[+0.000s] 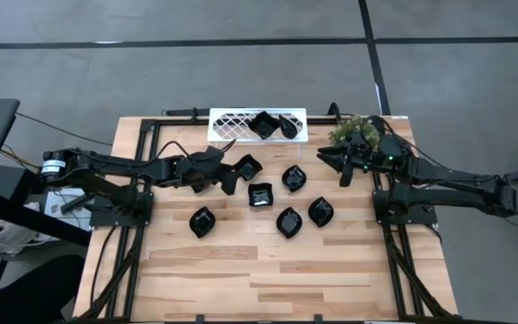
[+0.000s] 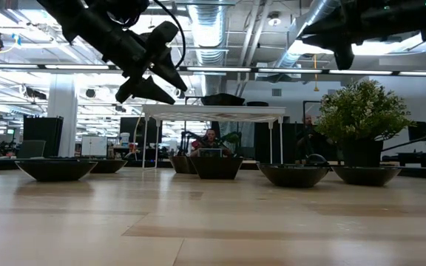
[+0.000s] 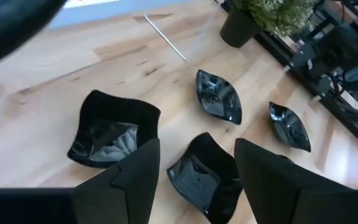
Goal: Pick & Place Mini shaped plates
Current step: Stack the distorted square plate on top of the other distorted square plates on the shelf
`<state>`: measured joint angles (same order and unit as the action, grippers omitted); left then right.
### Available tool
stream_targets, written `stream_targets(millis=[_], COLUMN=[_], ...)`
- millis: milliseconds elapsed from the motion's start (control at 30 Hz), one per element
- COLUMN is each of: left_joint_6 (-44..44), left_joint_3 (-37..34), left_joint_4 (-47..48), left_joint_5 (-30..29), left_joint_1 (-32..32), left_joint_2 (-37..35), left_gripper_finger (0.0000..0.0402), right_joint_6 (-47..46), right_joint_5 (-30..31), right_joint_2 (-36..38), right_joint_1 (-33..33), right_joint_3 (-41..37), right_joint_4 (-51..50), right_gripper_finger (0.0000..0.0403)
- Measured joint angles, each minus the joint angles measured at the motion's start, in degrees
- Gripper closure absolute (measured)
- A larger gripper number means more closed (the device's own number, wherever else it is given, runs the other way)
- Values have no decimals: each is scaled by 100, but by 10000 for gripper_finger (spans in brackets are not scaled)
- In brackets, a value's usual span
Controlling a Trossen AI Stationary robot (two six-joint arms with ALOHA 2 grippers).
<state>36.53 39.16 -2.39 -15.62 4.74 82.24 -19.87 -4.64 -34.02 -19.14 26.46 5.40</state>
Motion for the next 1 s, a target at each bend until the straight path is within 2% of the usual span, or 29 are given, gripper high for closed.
stream_targets(millis=[233, 433, 567, 833, 1000], left_joint_6=[-154, -196, -177, -202, -489], left_joint_3=[2, -171, -497, -982, -1086], left_joint_4=[14, 40, 13, -75, -113], left_joint_5=[63, 65, -163, -282, -283], left_joint_1=[-22, -24, -27, -27, -27], left_joint_2=[-24, -300, -856, -2256, -2883], left_gripper_finger=[192, 192, 192, 192, 192], right_joint_6=[-315, -223, 98, 1105, 1326], right_joint_5=[-567, -577, -525, 1185, 1375], right_joint_2=[-319, -875, -1275, -2139, -3023], right_joint_1=[229, 672, 880, 790, 473], right_joint_3=[0, 245, 516, 1442, 2350], right_joint_4=[70, 60, -11, -528, -1169], right_gripper_finger=[301, 301, 301, 301, 301])
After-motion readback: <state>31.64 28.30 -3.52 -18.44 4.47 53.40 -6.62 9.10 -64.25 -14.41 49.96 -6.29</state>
